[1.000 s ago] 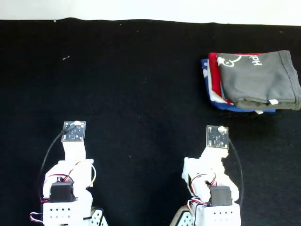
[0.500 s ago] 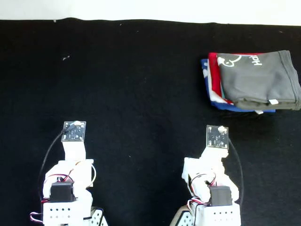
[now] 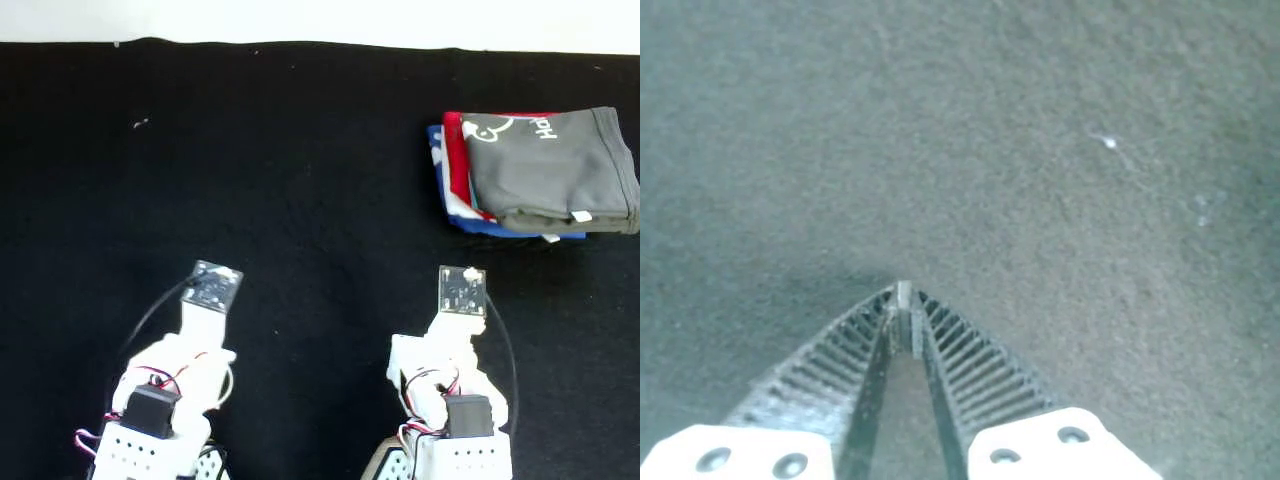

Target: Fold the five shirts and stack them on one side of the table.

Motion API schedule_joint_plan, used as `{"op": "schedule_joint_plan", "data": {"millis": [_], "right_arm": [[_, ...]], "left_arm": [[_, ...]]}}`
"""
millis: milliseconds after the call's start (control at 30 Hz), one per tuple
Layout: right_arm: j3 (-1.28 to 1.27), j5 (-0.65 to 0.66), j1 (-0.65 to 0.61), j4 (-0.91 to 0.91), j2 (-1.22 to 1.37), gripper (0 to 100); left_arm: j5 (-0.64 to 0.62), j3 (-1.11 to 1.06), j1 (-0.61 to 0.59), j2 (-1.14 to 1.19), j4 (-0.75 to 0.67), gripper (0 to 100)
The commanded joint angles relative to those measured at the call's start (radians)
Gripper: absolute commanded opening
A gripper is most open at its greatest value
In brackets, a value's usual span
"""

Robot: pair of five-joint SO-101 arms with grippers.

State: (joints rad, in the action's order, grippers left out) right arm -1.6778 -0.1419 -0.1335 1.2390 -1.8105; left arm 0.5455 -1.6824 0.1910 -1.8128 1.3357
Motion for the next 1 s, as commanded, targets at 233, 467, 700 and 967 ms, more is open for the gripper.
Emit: {"op": "schedule_joint_plan", "data": {"millis": [233,467,700,967], "right_arm": [[-0.13,-0.011,-0.005,0.002,-0.012,0.5],[-0.13,-0.011,-0.005,0.002,-0.012,0.5],[-0.13,-0.011,-0.005,0.002,-0.012,0.5],[-0.13,-0.011,-0.005,0.002,-0.012,0.5]], "left_arm": [[-0.103,-0.012,0.127,0.002,0.018,1],[-0.454,-0.012,0.153,0.002,-0.035,1],[-0.618,-0.012,0.153,0.002,-0.031,1],[-0.62,-0.012,0.16,0.002,-0.008,1]]}}
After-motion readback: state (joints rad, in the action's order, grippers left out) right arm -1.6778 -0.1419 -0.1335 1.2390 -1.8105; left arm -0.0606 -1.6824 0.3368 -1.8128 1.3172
